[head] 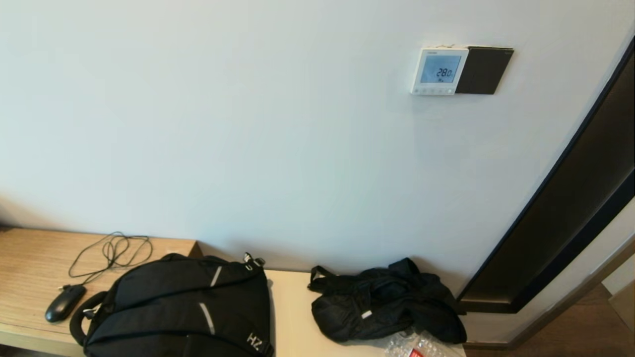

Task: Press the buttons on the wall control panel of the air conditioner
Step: Turn off the central air conditioner

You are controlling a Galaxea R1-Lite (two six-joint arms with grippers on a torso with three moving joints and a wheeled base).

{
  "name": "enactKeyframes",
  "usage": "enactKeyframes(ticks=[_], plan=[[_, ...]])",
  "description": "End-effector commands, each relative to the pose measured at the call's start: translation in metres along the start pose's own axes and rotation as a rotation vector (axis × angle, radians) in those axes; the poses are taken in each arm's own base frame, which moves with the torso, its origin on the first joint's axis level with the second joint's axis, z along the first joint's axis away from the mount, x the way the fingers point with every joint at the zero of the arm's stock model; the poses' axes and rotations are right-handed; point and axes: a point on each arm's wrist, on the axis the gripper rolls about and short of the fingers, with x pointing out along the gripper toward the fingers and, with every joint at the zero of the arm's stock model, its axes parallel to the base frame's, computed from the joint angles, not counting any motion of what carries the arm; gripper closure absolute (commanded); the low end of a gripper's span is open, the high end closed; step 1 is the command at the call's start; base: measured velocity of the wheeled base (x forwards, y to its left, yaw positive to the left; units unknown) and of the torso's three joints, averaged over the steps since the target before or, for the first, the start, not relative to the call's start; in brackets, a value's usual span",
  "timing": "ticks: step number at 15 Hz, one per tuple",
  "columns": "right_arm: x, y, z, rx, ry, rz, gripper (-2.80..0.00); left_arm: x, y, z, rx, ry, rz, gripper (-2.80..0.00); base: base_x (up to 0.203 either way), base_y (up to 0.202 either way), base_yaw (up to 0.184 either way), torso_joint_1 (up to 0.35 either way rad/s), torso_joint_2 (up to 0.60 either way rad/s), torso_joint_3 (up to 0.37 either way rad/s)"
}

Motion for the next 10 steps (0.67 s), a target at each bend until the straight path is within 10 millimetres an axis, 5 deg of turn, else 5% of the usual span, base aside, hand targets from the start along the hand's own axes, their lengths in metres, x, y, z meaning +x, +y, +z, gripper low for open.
enactKeyframes(ticks=[1,6,10], plan=[[0.044,-0.001,0.026,0.001,0.078,-0.003,0.0,0.0,0.0,0.0,0.001,0.0,0.001,0.0,0.0,0.0,0.0,0.0,0.0,0.0],[0.117,-0.007,0.079,0.003,0.023,-0.081,0.0,0.0,0.0,0.0,-0.001,0.0,0.001,0.0,0.0,0.0,0.0,0.0,0.0,0.0],[0.173,-0.01,0.103,0.006,0.013,-0.135,0.0,0.0,0.0,0.0,-0.001,0.0,0.001,0.0,0.0,0.0,0.0,0.0,0.0,0.0]])
